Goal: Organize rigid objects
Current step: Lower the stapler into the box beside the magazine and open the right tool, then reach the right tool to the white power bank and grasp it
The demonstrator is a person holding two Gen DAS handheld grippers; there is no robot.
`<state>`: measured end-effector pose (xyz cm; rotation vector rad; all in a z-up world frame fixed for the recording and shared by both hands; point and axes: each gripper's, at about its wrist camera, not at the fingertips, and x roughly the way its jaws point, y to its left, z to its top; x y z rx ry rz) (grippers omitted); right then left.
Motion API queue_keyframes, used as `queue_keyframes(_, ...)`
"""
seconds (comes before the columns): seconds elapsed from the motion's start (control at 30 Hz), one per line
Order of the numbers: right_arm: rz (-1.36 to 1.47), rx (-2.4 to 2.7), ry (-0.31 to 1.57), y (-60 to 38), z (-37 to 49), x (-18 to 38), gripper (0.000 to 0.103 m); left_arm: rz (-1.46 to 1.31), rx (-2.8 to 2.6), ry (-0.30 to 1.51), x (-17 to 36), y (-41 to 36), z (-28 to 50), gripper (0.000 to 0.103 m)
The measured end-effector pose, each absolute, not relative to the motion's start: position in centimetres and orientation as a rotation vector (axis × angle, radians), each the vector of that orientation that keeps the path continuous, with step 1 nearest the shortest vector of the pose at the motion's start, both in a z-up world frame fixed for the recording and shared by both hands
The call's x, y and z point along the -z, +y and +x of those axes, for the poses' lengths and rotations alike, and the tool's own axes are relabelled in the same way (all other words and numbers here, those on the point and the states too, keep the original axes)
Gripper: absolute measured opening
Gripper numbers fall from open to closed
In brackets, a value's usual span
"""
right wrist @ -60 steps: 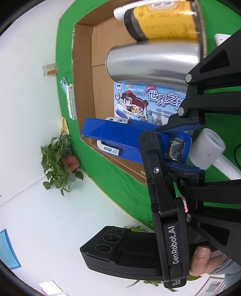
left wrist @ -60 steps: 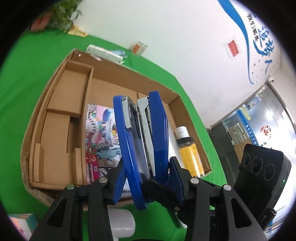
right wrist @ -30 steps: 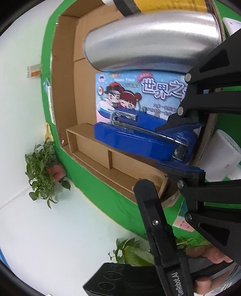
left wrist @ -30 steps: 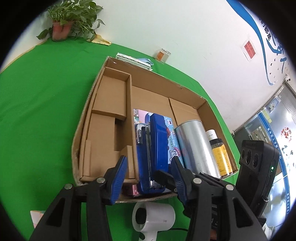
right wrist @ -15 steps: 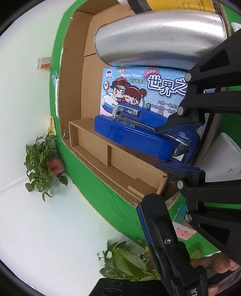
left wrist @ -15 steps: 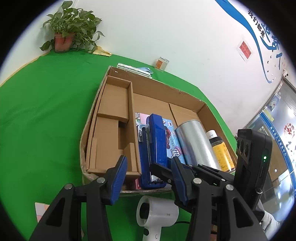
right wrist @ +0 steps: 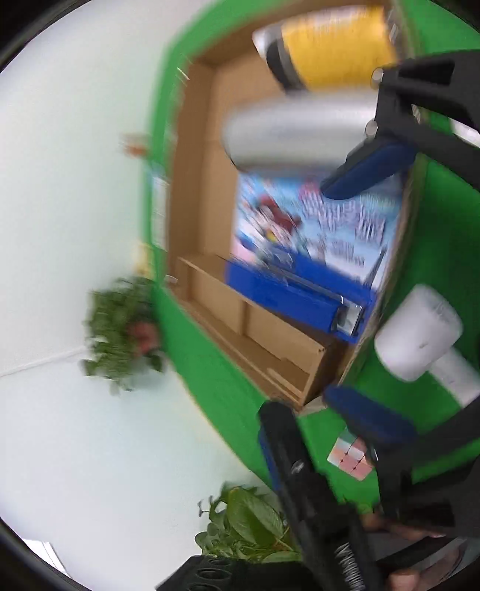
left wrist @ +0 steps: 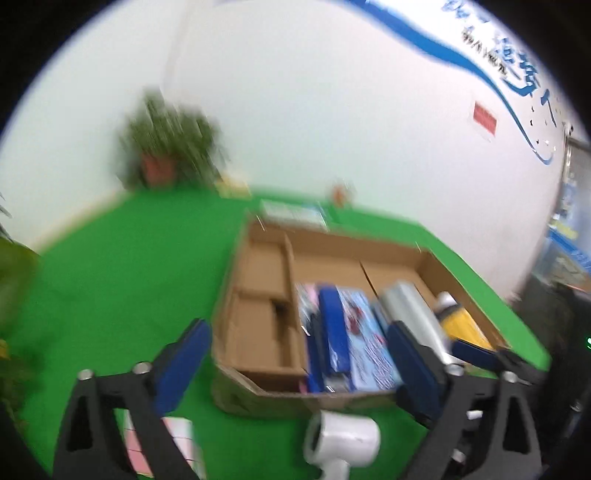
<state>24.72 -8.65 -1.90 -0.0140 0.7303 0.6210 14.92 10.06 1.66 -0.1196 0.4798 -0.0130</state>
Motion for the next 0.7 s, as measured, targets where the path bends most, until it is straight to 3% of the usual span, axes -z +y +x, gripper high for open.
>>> queue_keyframes(0.23,-0.068,-0.437,0.685,-13.5,20.0,0.8,0.102,-0.011,0.05,0.51,-1.0,5.1,11.7,0.1)
queue_keyframes(0.3,-0.065,-0.407,0.682,-15.0,19.0,0.6,0.096,0.002,0.076,0.528,-0.9,3.7,11.1,0.056)
queue_keyframes(0.33,-0.067,-0.406,0.676,-15.6,18.4,0.5,0.084,0.003,0.089,0.547,-0.8,3.4,11.0,0.001)
queue_keyframes(0.37,-0.075,-0.406,0.675,-16.2,17.9,0.5,0.04,-0.009,0.094,0.583,-0.5,2.7,10.9,0.001)
queue_keyframes(0.4,-0.091,-0.384,0.689,-16.8,17.4,0.5,0.013,-0.022,0.095,0.595,-0.3,2.4,10.8,0.001)
queue_keyframes(0.47,-0.077,-0.363,0.7,-18.3,16.4,0.5,0.015,-0.03,0.115,0.59,-0.3,1.3,10.0,0.001)
queue_keyframes(0.5,-0.074,-0.354,0.701,-19.1,15.8,0.5,0.03,-0.031,0.116,0.588,-0.2,0.7,9.6,0.005)
queue_keyframes(0.53,-0.074,-0.342,0.702,-19.6,15.4,0.6,0.047,-0.026,0.11,0.604,-0.1,0.1,9.5,0.036)
queue_keyframes(0.57,-0.064,-0.334,0.697,-20.3,14.9,0.6,0.088,-0.022,0.097,0.617,0.1,-0.2,9.3,0.089)
queue_keyframes(0.6,-0.046,-0.331,0.68,-21.1,14.3,0.4,0.099,-0.022,0.064,0.621,0.3,-0.5,9.1,0.102)
queue_keyframes(0.7,-0.059,-0.328,0.67,-22.0,13.1,0.2,0.099,-0.017,0.053,0.598,0.3,-1.5,8.4,0.102)
